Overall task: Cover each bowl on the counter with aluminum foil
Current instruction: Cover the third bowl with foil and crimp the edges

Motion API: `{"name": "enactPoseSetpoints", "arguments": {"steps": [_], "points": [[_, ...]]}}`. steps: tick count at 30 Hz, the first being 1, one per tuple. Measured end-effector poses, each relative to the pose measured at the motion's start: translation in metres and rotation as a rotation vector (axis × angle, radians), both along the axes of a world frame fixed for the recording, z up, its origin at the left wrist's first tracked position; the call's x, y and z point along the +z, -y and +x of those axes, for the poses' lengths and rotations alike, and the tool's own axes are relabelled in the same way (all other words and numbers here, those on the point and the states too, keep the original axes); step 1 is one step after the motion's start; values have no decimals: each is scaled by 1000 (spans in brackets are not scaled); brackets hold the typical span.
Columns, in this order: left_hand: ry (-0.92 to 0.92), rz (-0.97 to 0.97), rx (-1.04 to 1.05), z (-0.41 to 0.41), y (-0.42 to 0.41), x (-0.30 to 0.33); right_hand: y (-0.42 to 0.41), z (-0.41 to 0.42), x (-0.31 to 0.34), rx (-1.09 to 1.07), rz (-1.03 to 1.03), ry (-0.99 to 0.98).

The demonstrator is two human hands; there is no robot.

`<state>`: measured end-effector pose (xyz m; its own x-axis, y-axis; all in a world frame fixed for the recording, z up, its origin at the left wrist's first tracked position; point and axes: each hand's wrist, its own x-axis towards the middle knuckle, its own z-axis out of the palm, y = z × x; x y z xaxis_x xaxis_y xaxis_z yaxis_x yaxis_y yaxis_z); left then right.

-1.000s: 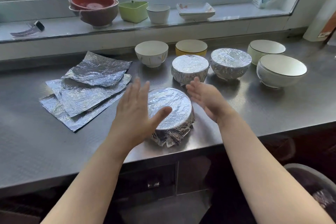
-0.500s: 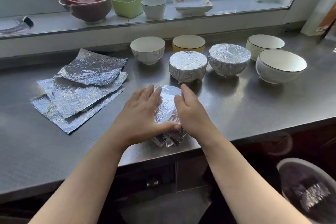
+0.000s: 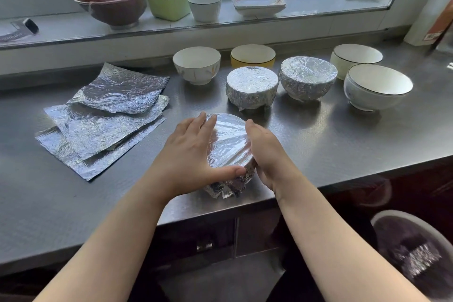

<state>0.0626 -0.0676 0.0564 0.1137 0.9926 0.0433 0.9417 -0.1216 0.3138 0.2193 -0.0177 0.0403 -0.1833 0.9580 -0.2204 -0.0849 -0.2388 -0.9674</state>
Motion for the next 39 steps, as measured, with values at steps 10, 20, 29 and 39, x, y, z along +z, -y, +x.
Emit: {"name": "enactPoseSetpoints", "arguments": {"steps": [10,20,29,39], "points": [[-13,-4,15,2,0,1,-4,6,-16,40,-195,-293],[-18,-4,100,12,1,0,-2,41,-5,-86,-121,-125],[-12,49,303,43,0,-6,35,14,16,-132,290,68],[-27,66,303,43,-1,-9,23,1,5,-67,173,101]]}}
